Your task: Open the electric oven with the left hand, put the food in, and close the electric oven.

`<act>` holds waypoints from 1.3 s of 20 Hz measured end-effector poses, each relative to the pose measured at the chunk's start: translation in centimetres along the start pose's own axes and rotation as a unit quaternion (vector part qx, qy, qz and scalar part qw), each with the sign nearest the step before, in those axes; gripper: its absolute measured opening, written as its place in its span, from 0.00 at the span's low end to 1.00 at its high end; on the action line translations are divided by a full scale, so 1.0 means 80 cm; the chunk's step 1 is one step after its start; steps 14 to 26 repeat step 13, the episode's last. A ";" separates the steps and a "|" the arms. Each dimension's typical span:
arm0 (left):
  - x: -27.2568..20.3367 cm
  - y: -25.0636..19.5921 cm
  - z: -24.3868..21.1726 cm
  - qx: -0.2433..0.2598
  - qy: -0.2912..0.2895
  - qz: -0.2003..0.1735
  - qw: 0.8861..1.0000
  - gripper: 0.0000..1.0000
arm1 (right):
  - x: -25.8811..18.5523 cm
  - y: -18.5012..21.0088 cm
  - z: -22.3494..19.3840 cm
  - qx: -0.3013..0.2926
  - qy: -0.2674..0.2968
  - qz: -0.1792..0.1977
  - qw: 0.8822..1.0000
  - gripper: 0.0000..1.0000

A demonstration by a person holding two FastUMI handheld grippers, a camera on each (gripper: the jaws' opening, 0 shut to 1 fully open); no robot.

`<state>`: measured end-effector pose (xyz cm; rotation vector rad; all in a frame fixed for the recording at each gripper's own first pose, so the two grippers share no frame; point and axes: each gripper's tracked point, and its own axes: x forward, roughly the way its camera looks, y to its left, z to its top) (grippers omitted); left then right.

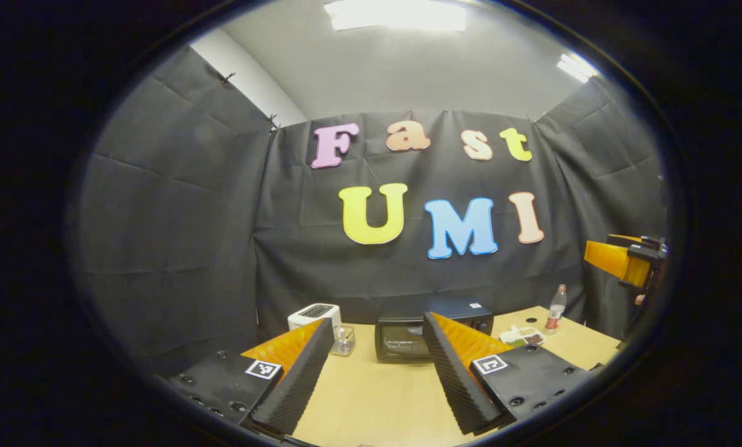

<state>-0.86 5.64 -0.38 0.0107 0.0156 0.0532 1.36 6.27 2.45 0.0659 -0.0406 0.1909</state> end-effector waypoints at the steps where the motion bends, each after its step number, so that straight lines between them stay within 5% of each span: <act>1: -0.001 0.001 0.000 0.000 -0.001 0.001 1.000 0.96 | 0.001 -0.001 0.000 0.000 0.000 -0.001 1.000 0.97; 7: 0.003 0.002 0.000 0.000 -0.003 0.003 1.000 1.00 | 0.001 0.000 -0.002 0.000 0.005 -0.004 1.000 0.98; 8: 0.003 0.003 0.000 -0.001 -0.003 0.003 1.000 0.89 | 0.002 0.000 -0.001 0.000 0.004 -0.004 1.000 0.97; 11: 0.001 0.004 -0.001 -0.002 -0.003 0.005 1.000 0.89 | 0.004 0.001 -0.002 -0.001 0.005 -0.003 1.000 0.97; 12: 0.002 0.005 -0.001 -0.002 -0.003 0.006 1.000 1.00 | 0.004 0.001 0.000 -0.001 0.004 -0.003 1.000 0.98; 26: 0.002 0.006 -0.002 -0.002 -0.003 0.007 1.000 1.00 | 0.005 0.002 0.001 -0.001 0.004 -0.002 1.000 0.98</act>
